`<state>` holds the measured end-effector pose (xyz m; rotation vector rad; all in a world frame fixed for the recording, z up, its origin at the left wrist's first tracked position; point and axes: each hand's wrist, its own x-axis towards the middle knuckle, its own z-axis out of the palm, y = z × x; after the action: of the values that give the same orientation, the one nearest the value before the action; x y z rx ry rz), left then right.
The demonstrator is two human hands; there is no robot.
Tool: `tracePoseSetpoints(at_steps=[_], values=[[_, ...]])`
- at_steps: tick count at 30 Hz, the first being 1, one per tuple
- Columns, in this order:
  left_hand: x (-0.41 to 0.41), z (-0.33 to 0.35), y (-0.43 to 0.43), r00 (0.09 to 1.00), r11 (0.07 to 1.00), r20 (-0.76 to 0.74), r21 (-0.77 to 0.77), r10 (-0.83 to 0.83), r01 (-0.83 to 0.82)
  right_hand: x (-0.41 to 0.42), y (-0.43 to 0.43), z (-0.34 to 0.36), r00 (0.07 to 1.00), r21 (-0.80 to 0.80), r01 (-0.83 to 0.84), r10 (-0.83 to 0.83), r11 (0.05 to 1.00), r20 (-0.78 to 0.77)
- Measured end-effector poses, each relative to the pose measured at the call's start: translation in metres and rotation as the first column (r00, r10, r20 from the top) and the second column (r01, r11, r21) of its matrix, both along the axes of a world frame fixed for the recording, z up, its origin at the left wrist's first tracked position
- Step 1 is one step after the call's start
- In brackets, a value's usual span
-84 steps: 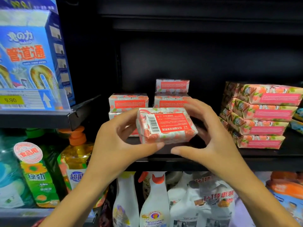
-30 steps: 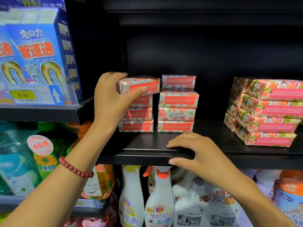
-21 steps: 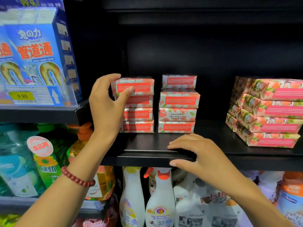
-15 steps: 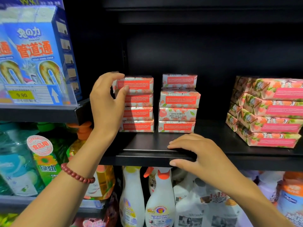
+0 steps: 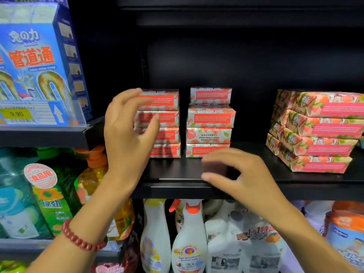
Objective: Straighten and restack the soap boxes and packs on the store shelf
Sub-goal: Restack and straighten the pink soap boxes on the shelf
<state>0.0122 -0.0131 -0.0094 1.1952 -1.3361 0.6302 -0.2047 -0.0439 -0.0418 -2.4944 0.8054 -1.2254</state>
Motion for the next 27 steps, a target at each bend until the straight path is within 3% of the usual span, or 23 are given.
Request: tracePoseSetpoints(at_steps=[2,4,6,8,11,17,19,22,25,27], values=[[-0.011,-0.016,0.010,0.995,0.994,0.046,0.066,-0.090,0.086,0.001,-0.005,0.012,0.986,-0.110,0.072,-0.054,0.991,0.157],[-0.023,-0.030,0.016,0.983,0.962,0.027,0.216,-0.180,0.170,0.003,-0.015,0.027,0.972,-0.224,0.167,-0.122,0.960,0.199],[-0.031,-0.041,0.017,0.977,0.914,0.020,0.356,-0.214,0.192,0.007,-0.029,0.040,0.970,-0.265,0.238,-0.214,0.935,0.115],[-0.034,-0.049,0.016,0.978,0.891,0.107,0.440,-0.179,0.115,0.012,-0.044,0.047,0.953,-0.225,0.285,-0.302,0.932,-0.042],[-0.034,-0.053,0.016,0.969,0.887,0.209,0.461,-0.133,0.022,0.016,-0.059,0.044,0.915,-0.177,0.331,-0.361,0.927,-0.179],[-0.032,-0.053,0.014,0.971,0.885,0.213,0.466,-0.108,-0.004,0.012,-0.055,0.038,0.939,-0.327,0.326,-0.344,0.887,0.002],[-0.032,-0.052,0.015,0.983,0.886,0.130,0.459,-0.131,0.057,0.008,-0.049,0.036,0.947,-0.361,0.311,-0.317,0.879,0.043],[-0.030,-0.047,0.015,0.935,0.881,-0.192,0.320,-0.299,0.348,0.000,-0.037,0.031,0.961,-0.425,0.275,-0.233,0.863,0.147],[-0.028,-0.032,0.014,0.738,0.773,-0.526,0.216,-0.423,0.597,-0.006,-0.024,0.025,0.970,-0.550,0.227,-0.136,0.804,0.201],[-0.029,-0.018,0.015,0.554,0.618,-0.719,0.219,-0.421,0.755,-0.007,-0.017,0.024,0.979,-0.612,0.176,-0.072,0.771,0.191]])
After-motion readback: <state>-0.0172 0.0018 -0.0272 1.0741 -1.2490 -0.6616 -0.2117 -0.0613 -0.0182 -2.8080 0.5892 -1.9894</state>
